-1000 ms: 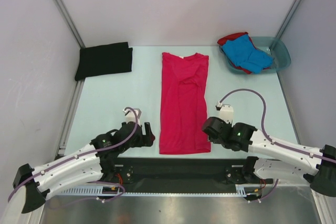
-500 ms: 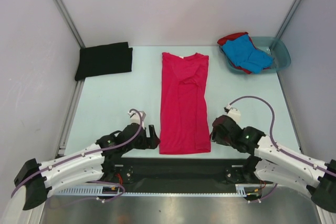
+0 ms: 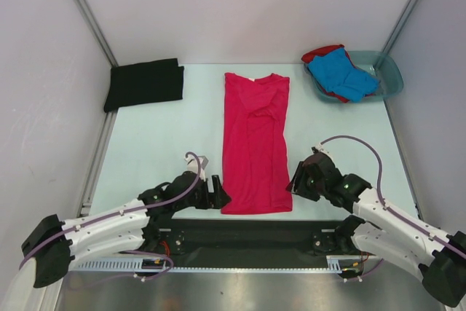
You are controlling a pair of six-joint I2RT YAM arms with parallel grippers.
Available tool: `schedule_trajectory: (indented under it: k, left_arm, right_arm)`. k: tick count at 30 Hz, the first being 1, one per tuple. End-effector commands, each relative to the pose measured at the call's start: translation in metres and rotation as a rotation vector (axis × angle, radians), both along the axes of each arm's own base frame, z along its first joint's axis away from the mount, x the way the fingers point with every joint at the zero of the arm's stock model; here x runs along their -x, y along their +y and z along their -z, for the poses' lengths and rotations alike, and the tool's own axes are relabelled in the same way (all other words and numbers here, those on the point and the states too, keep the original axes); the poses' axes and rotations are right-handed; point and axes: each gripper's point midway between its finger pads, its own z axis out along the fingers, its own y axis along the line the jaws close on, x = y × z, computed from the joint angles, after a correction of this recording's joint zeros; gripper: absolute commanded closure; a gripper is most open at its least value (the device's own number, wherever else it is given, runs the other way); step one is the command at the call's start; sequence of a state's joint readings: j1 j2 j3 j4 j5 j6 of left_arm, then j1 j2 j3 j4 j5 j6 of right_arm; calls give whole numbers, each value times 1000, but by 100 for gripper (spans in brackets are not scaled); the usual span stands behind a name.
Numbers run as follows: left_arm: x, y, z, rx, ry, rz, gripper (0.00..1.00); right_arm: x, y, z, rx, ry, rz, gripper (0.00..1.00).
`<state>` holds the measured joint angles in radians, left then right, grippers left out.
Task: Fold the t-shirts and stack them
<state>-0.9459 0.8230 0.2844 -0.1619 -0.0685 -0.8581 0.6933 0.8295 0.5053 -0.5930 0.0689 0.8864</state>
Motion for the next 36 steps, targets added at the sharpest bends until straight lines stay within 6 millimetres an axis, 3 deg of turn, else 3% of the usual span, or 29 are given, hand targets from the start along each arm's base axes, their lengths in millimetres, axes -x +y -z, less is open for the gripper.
schedule_trajectory:
  k: [1,10,14,25,36]
  left_arm:
    - [5,-10,0,37,48,20,12]
    - [5,-12,18,-29,98,23,11]
    - [12,-23,14,24,118,69,11]
    - [37,-15,19,65,206,101,21]
    - [44,-19,30,83,247,117,29]
  right_arm:
    - [6,9,-2,-51,46,2,50]
    - [13,-1,17,47,98,20,51]
    - [17,0,27,55,120,16,50]
    - [33,-1,40,43,169,38,50]
    - [39,11,52,-6,189,26,50]
